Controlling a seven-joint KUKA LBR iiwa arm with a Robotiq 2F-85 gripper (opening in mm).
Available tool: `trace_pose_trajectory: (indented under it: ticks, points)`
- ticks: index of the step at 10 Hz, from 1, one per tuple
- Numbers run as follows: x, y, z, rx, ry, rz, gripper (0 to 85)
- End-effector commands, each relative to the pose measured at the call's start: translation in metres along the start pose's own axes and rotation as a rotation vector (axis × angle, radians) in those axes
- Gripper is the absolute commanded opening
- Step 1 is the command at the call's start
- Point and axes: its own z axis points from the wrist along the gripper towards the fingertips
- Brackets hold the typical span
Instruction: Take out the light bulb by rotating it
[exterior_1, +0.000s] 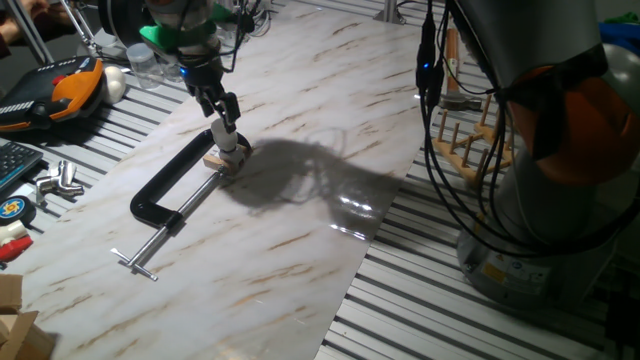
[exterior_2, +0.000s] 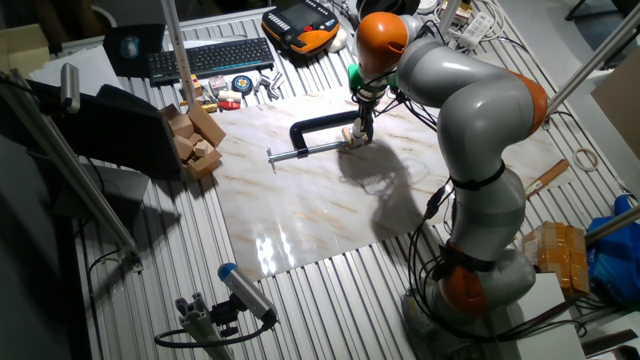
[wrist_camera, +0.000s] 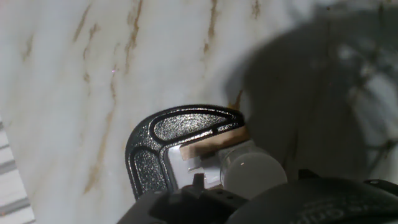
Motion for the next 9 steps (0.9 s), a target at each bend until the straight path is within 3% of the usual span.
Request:
trace_pose_trajectory:
  ticks: [1,9]
  points:
    - [0.0,-0.0001,0.0002,0.041,-0.006,0.846,68.0]
    - [-0.0001,-0.0003,0.0011,0.052,-0.011,0.84,68.0]
